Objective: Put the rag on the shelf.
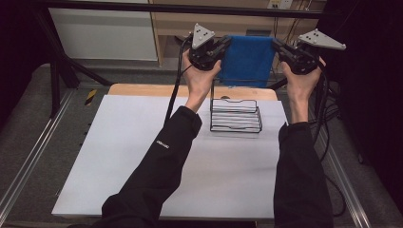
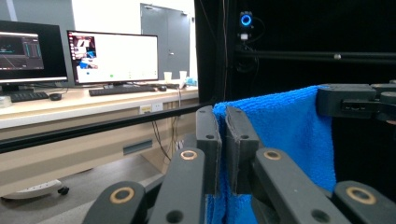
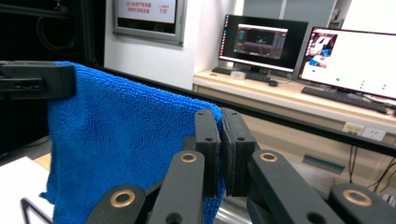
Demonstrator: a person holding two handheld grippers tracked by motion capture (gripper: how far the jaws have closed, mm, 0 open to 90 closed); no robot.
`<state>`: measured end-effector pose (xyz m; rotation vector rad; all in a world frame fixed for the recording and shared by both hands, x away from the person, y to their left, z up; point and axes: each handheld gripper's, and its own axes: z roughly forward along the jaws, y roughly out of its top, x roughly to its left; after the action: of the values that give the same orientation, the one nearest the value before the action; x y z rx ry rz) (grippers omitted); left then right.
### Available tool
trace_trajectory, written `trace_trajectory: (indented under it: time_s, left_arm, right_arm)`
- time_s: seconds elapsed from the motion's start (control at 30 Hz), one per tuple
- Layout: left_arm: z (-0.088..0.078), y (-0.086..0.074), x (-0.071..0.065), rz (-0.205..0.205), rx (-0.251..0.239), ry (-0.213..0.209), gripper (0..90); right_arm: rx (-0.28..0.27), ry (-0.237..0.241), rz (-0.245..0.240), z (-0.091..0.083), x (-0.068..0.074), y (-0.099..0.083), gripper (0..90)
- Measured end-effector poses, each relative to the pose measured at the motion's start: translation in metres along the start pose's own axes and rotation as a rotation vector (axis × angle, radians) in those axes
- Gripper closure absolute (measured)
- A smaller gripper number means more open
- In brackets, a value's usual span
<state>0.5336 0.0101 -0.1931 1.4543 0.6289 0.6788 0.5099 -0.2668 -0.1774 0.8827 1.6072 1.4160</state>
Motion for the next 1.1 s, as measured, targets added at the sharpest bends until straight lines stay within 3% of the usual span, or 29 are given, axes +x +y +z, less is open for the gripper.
trace_trajectory:
  time_s: [0.43, 0.77, 0.9, 1.1]
  left_arm:
    - [-0.012, -0.028, -0.004, 0.019, 0.067, -0.052, 84.9]
    - [-0.025, -0.032, -0.005, 0.03, 0.092, -0.097, 84.7]
    - [-0.03, -0.032, -0.009, 0.054, 0.107, -0.107, 84.6]
    - [-0.035, -0.033, -0.016, 0.048, 0.132, -0.133, 84.6]
  right_arm:
    - [0.051, 0.055, 0.019, -0.015, 0.006, -0.027, 86.5]
    - [0.068, 0.092, 0.02, -0.026, 0.012, -0.027, 86.0]
    - [0.088, 0.108, 0.025, -0.032, 0.014, -0.03, 85.9]
    - [0.115, 0.118, 0.039, -0.041, 0.015, -0.036, 85.8]
